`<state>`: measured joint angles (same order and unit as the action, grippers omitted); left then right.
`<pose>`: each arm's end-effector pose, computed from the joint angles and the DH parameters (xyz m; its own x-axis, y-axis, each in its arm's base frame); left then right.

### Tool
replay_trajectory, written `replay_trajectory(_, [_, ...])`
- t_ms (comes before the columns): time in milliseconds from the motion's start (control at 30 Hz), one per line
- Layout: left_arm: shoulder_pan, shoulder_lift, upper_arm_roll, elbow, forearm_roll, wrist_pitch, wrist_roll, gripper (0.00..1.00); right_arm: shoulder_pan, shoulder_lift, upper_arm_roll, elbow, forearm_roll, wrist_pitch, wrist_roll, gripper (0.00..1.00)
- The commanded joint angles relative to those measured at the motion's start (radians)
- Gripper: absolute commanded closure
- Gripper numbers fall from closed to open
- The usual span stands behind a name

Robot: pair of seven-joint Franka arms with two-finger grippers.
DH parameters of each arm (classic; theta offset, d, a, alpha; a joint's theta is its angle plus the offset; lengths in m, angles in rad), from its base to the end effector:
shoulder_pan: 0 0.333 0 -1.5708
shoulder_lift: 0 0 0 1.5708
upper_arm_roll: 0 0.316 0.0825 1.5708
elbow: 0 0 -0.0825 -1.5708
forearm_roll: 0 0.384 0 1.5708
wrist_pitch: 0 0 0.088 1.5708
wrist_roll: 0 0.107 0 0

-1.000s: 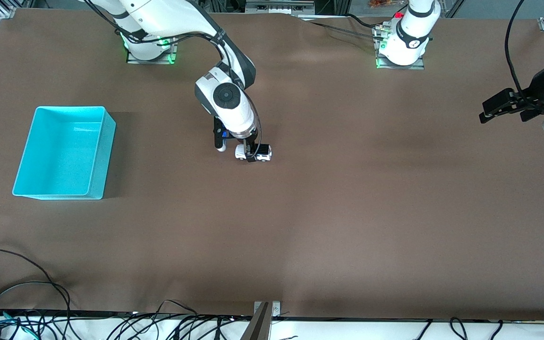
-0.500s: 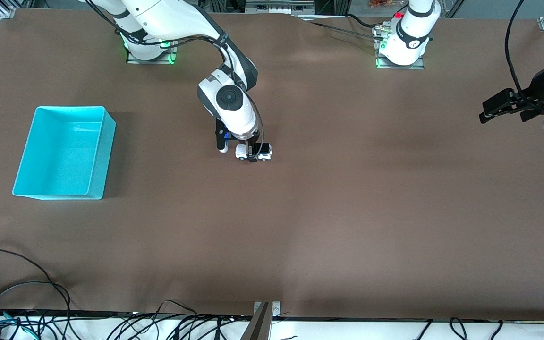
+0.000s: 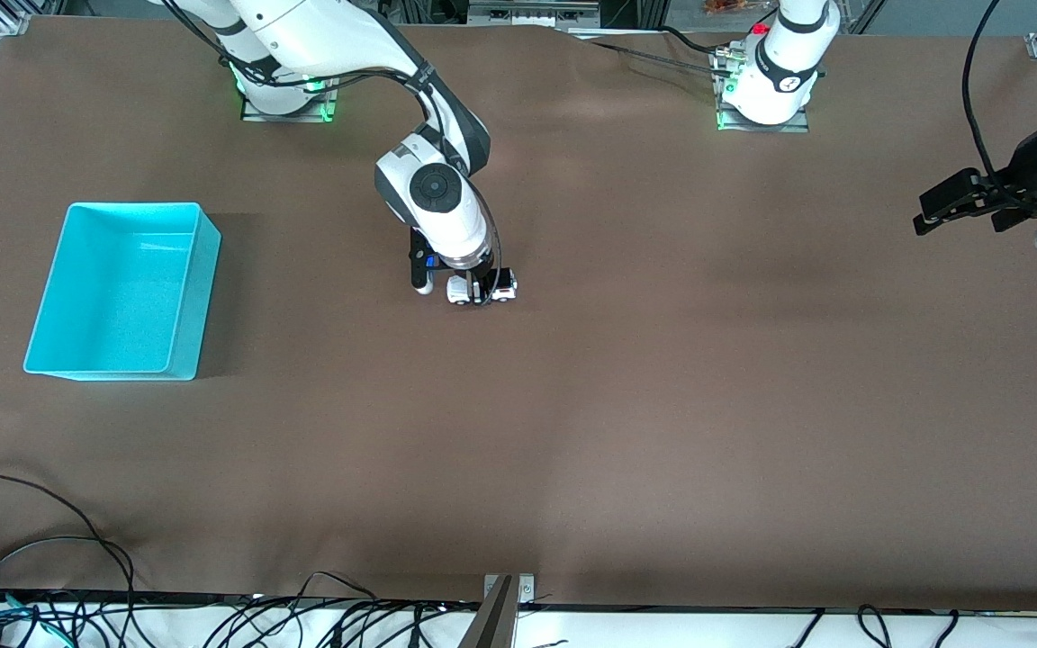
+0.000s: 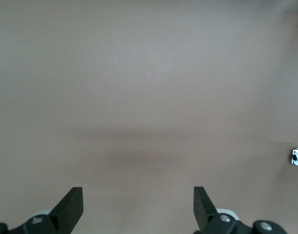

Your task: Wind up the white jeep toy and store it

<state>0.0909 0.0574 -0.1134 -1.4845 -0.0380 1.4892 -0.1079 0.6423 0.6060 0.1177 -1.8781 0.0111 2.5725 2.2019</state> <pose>0.5639 -0.0150 0.6261 0.9950 0.0820 -0.0567 0.0842 -0.9957 0.0386 0.4708 0.4414 0.1958 0.0968 -0.9889 -0.1130 -0.9951 -0.0941 -0.0297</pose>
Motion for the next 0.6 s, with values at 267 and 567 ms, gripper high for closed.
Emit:
replay_trajectory(267, [-0.002, 0.016, 0.003, 0.035, -0.022, -0.012, 0.021, 0.00, -0.015, -0.132, -0.047, -0.004, -0.011, -0.150, -0.001, 1.00])
replay_trajectory(567, [-0.002, 0.016, 0.003, 0.035, -0.022, -0.012, 0.021, 0.00, -0.087, -0.192, -0.046, -0.006, -0.005, -0.238, -0.099, 1.00])
